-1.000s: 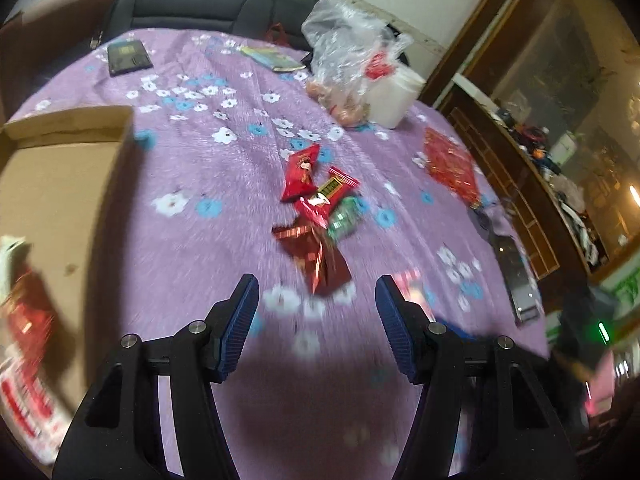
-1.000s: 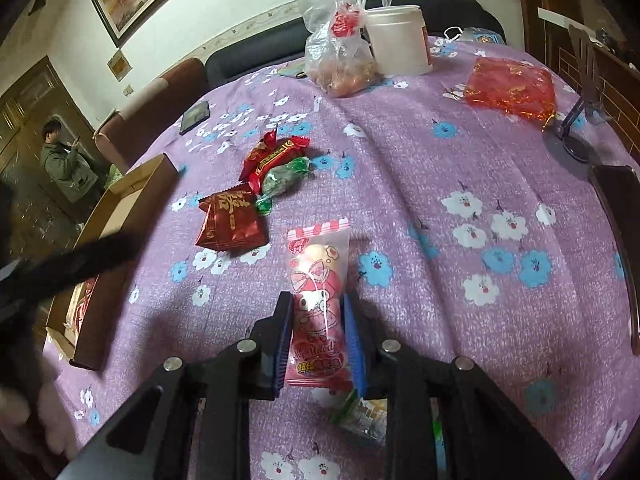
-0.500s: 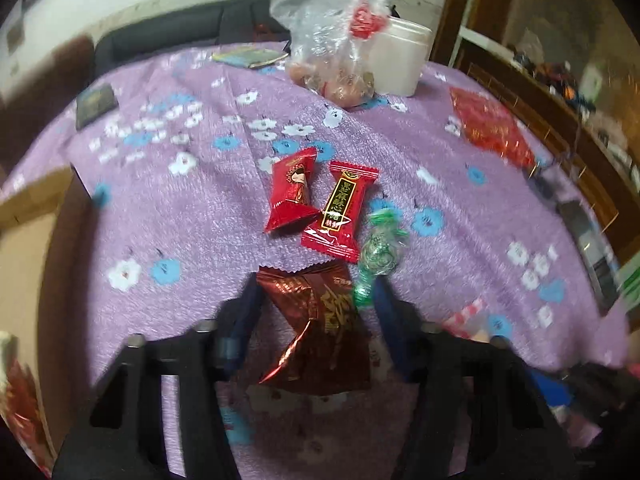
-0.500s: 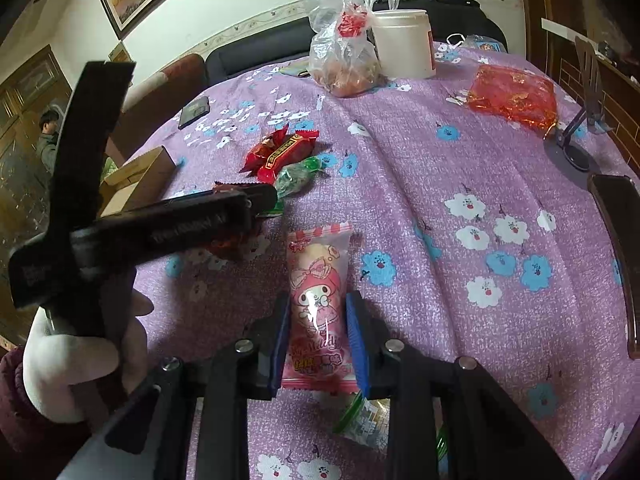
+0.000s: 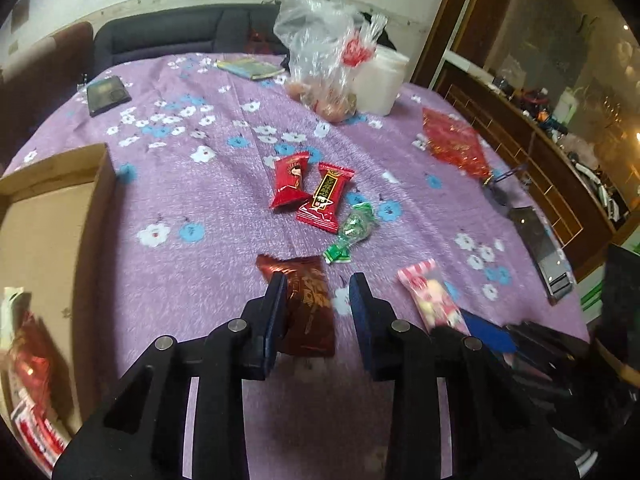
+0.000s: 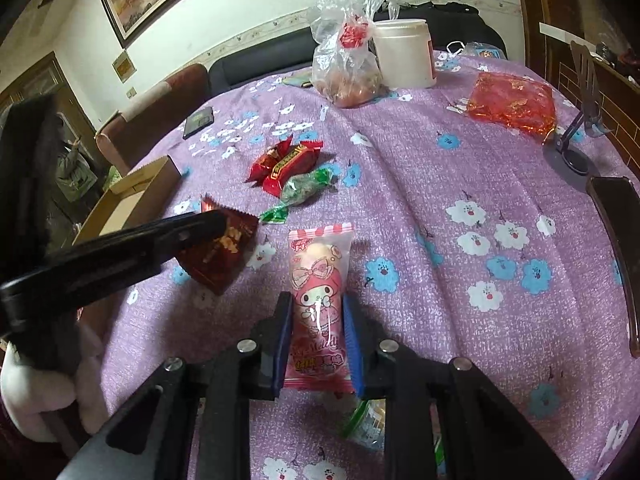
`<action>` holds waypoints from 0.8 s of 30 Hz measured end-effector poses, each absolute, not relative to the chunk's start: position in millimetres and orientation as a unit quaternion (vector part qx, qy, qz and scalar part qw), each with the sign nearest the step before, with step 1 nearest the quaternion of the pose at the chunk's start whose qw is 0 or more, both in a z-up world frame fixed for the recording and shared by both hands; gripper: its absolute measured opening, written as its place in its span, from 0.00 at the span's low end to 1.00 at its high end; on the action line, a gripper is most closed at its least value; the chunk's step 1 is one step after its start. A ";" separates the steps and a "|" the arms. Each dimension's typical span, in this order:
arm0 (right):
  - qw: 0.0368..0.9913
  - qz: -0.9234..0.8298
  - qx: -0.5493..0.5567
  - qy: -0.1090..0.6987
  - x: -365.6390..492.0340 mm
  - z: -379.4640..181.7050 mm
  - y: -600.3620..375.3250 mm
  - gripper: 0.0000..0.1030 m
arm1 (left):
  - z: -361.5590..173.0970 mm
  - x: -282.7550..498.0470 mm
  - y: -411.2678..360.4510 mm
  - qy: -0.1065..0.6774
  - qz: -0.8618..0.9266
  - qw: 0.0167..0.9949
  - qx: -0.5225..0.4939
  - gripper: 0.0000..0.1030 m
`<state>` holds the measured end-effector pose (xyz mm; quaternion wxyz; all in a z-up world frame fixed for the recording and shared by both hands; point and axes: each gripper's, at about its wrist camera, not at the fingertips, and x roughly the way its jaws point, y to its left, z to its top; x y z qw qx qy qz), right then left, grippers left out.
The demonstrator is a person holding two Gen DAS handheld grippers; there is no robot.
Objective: Organize snacks
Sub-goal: 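Grasp the brown-red wrapped bag with the left gripper, then carry the brown-red bag with the left gripper while the right carries the pink candy bar toward the tray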
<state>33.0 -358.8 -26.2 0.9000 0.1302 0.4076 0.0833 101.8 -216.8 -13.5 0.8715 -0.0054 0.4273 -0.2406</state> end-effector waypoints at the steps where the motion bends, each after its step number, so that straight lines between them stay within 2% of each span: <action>1: 0.901 0.083 0.131 0.404 32.1 -25.2 -358.9 0.26 | -11.6 99.5 -214.6 0.426 -0.241 0.872 -0.006 0.30; 8: 0.897 0.082 0.136 0.412 34.0 -28.3 -358.2 0.27 | -16.8 112.1 -191.7 0.441 -0.232 0.865 -0.063 0.30; 17: 0.894 0.084 0.137 0.420 36.5 -30.7 -356.9 0.29 | -32.7 119.6 -215.0 0.457 -0.211 0.864 -0.020 0.30; 18: 0.893 0.084 0.137 0.420 36.9 -30.8 -356.9 0.29 | -35.2 121.0 -218.0 0.460 -0.206 0.864 -0.011 0.37; 19: 0.893 0.084 0.137 0.420 37.0 -30.9 -357.0 0.30 | -38.2 122.2 -221.8 0.462 -0.206 0.862 -0.005 0.49; 20: 0.893 0.084 0.137 0.421 37.7 -31.1 -357.0 0.30 | -41.7 123.2 -224.5 0.465 -0.204 0.862 0.000 0.53; 24: 0.893 0.082 0.134 0.421 38.0 -31.0 -356.4 0.30 | -47.4 123.8 -226.6 0.452 -0.201 0.869 0.010 0.58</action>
